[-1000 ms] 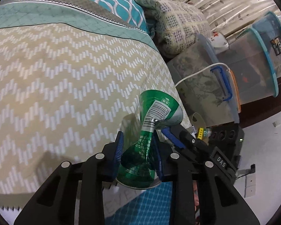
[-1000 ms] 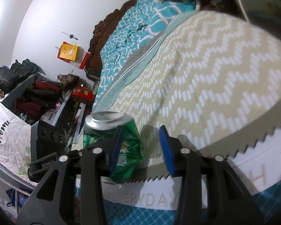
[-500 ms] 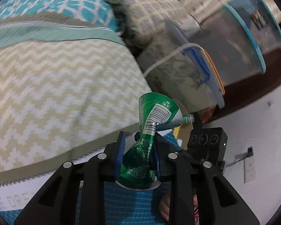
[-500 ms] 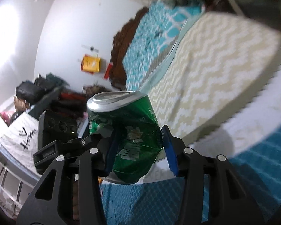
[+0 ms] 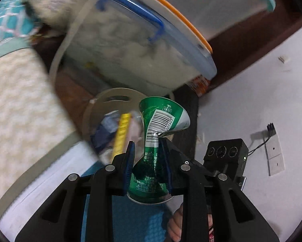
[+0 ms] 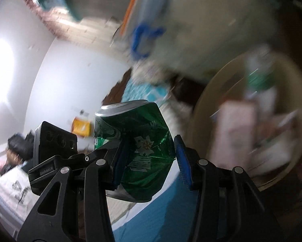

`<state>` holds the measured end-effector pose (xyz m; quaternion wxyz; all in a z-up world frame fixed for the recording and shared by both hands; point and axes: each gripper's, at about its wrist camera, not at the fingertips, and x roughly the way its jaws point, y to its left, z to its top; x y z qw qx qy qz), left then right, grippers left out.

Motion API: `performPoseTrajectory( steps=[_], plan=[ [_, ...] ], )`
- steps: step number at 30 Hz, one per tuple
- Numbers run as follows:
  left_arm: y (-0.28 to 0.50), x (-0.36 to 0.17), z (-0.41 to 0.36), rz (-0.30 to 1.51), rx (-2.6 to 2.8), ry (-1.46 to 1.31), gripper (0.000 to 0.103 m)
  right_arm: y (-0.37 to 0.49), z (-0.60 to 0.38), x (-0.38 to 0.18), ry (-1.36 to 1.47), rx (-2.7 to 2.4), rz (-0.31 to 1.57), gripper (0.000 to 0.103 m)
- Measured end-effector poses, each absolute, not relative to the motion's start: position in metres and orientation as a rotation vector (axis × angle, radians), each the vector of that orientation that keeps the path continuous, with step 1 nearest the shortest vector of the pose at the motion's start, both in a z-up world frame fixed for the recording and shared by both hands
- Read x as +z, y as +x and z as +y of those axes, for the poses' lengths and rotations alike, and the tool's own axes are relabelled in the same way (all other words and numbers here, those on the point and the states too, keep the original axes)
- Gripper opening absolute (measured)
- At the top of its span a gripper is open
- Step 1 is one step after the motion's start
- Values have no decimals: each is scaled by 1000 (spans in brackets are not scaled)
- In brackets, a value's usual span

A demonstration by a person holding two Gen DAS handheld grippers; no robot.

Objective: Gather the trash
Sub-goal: 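Carry the green can to the beige bin and release it from both tools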

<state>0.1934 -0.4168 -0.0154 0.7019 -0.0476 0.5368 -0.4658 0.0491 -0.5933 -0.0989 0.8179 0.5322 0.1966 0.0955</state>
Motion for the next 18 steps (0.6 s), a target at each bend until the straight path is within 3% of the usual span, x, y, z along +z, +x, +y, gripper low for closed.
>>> performPoseTrajectory(
  steps=[2,3,5,11,18],
  plan=[
    [198,-29,-444,1218,-1044,-81,29,40,-611,-108,1154,61,401,55],
    [200,-40,-457,1232,-1022,-59,48,35,-618,-115,1166,-11,395,59],
    [205,-59,-474,1256,-944,-5,58,18,-628,-123,1224,-180,317,80],
    [215,-105,-487,1344,-814,54,58,-11,-628,-111,1128,-293,171,81],
    [203,-86,-469,1278,-822,35,58,2,-615,-98,1012,-223,190,81]
  ],
)
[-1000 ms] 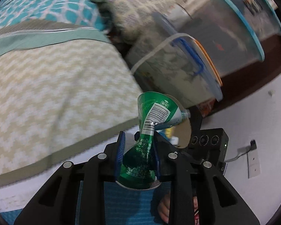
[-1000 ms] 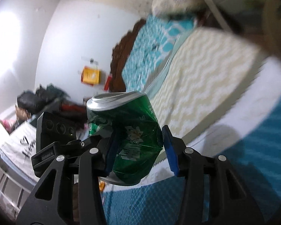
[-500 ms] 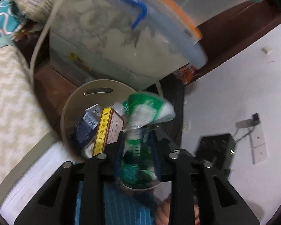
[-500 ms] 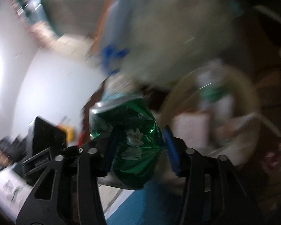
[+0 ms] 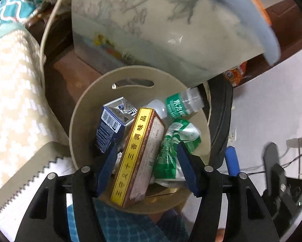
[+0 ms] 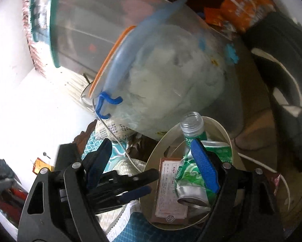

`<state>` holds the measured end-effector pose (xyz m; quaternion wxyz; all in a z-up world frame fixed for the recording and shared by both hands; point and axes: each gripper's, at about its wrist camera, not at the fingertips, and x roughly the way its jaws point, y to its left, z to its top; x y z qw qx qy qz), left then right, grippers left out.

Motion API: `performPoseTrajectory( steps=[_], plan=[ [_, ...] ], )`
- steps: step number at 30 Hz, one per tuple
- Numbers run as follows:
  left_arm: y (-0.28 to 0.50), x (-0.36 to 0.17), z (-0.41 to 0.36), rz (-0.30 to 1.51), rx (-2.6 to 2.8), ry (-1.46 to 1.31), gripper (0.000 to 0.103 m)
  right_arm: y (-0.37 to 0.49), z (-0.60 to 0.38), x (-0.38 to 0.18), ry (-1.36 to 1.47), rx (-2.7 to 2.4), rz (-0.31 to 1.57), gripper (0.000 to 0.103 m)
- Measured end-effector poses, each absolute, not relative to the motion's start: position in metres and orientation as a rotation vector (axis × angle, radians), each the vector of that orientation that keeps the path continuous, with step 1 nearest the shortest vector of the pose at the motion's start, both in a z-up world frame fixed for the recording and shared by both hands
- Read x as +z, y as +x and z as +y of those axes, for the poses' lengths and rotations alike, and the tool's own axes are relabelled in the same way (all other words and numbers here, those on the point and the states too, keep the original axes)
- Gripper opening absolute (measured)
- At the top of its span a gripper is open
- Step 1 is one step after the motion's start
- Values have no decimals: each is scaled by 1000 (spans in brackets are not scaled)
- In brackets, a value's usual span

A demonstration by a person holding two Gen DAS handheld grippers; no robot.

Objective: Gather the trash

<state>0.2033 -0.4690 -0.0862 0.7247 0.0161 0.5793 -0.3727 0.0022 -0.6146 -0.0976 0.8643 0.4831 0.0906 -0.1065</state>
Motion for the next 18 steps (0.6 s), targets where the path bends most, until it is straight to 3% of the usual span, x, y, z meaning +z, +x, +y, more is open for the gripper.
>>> performPoseTrajectory(
  steps=[9,13,18],
  plan=[
    [190,-46,-393,1147,-770,5,61,-2,-584,-77,984,-68,224,81],
    [188,-27,-345,1101,-728,-56,64,-28,-539,-55,818,26,227,81],
    [176,-12,-296,1035,-691,-86,70,-62,-507,-68,807,7,290,86]
  ],
)
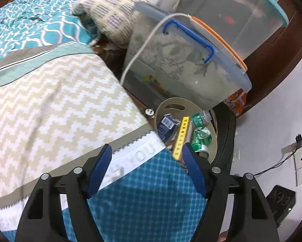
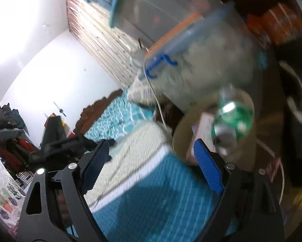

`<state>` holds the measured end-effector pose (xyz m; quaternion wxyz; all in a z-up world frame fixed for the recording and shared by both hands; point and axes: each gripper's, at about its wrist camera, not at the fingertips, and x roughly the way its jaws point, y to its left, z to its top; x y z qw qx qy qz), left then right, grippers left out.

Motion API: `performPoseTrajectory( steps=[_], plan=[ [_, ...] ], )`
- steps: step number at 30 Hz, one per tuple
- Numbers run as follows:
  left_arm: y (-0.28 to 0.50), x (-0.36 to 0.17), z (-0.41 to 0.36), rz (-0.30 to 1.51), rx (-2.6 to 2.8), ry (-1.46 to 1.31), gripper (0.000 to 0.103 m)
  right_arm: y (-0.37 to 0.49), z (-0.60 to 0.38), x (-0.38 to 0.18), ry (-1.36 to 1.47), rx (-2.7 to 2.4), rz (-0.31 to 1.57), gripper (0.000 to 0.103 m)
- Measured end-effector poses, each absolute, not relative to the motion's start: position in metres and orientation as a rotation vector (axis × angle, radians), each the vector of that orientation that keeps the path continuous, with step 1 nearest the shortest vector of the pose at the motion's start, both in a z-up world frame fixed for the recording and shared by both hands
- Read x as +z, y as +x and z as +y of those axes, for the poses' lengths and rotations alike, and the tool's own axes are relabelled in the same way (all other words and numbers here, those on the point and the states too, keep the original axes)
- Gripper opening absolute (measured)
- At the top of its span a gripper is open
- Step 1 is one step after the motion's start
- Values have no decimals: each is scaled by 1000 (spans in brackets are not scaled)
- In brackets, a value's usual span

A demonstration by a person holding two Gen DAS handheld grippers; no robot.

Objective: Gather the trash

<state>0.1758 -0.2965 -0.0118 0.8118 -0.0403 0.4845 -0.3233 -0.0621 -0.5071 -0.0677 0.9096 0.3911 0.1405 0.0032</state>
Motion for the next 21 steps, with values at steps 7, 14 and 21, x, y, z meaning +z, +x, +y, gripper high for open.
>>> performPoseTrajectory(
  steps=[7,14,21],
  plan=[
    [152,-11,-273,996,-672,-33,79,-67,-491,-72,819,-19,375,90],
    [125,5,-257,939,-705,38,94,-74,-469,-51,777,-96,348,99],
    [103,19,-217,829,-571,143,94,-78,-443,-37,737,-146,381,100]
  ],
)
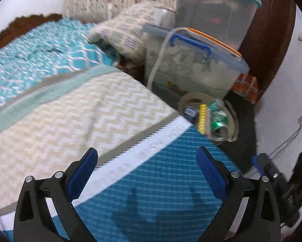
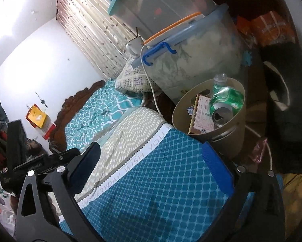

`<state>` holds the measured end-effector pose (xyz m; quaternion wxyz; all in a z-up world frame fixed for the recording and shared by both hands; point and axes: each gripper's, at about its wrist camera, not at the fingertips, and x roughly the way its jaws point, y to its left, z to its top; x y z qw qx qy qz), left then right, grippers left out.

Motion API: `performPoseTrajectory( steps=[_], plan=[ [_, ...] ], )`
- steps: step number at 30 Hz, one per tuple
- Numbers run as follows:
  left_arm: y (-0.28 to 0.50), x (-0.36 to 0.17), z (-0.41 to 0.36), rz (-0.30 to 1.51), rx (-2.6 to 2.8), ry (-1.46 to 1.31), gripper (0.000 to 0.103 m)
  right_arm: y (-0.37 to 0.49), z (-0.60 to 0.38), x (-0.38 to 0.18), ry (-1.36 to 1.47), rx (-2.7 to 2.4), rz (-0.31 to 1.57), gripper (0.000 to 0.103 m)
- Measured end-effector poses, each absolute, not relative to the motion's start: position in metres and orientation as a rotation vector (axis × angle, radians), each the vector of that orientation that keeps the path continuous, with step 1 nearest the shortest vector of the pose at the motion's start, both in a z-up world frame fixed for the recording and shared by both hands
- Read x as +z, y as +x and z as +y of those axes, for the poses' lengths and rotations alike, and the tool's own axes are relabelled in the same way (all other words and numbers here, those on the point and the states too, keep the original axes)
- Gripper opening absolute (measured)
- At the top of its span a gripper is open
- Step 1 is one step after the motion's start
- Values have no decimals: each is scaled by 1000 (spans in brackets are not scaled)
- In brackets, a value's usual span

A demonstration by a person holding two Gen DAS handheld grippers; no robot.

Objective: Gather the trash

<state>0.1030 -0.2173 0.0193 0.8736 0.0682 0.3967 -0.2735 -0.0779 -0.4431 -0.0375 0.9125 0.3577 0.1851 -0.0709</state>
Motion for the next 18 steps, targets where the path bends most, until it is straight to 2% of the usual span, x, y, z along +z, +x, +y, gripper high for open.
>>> performPoseTrajectory(
  steps=[8,18],
  plan=[
    [87,18,-147,792,-429,100,94,-83,-410,-24,679,-176,406,100],
    [53,23,-97,719,-345,119,94,-97,-347,-7,528,-214,448,100]
  ],
)
